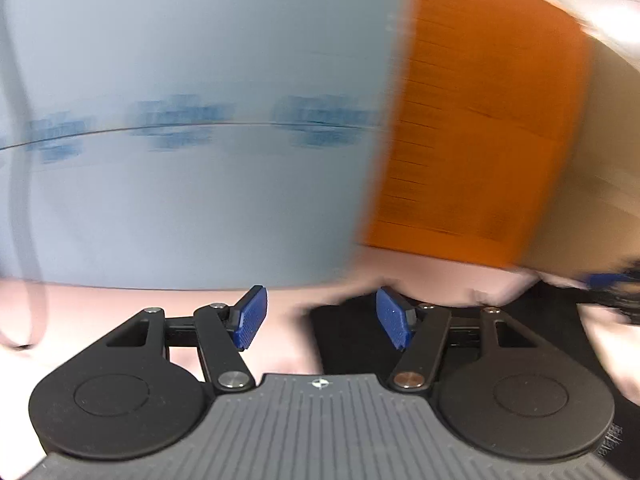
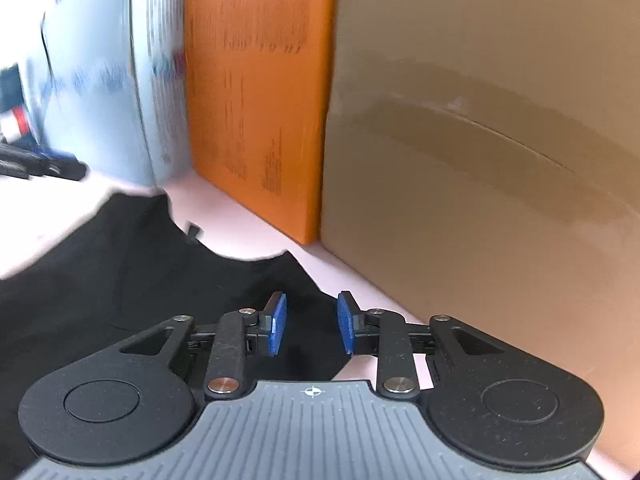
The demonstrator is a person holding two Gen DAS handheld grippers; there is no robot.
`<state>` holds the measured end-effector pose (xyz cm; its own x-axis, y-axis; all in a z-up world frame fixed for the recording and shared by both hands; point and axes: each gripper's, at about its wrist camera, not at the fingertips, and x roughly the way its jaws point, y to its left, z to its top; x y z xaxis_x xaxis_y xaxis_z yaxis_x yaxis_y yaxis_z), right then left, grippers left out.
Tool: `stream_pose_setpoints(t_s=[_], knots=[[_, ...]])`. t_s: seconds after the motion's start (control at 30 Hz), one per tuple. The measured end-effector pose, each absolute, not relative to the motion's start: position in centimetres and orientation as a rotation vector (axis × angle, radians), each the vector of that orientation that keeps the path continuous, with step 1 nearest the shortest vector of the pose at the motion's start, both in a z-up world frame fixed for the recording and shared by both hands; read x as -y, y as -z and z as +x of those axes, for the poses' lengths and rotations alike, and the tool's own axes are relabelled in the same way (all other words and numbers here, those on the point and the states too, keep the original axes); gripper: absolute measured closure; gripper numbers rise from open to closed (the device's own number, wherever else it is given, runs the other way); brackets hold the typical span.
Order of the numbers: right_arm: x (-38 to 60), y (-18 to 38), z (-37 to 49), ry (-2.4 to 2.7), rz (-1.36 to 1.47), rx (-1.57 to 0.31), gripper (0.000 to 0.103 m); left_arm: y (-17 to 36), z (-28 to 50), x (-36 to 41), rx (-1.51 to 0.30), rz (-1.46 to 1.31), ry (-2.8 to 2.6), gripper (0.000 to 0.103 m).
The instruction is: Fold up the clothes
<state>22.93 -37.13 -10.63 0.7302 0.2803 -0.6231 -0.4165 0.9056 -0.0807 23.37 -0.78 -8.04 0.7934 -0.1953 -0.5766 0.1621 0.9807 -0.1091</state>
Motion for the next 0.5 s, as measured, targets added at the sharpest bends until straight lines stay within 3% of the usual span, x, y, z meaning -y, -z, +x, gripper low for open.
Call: stream_pose_setpoints(t_s=[0.13, 0.27, 0.4, 0.5], knots=[[35.4, 11.4, 24.1, -0.412, -0.177, -0.694, 0.084, 9.5, 25.0, 3.9, -0.719, -0.013, 0.319, 0.062], [35.3, 12.5, 26.4, -0.402, -0.102, -0.735, 0.085, 12.1, 28.3, 5.2, -0.777, -0.005, 0.276, 0.064], [35.5, 12.0, 27.4, -0.408, -0.045, -0.744, 0.082, 11.8, 30.1, 7.0, -0.772, 0.027, 0.267, 0.035], [37.2, 11.0, 25.5, -0.406, 0.022, -0.727, 0.067, 11.2, 28.3, 6.8, -0.748, 0.039, 0.278, 0.031]])
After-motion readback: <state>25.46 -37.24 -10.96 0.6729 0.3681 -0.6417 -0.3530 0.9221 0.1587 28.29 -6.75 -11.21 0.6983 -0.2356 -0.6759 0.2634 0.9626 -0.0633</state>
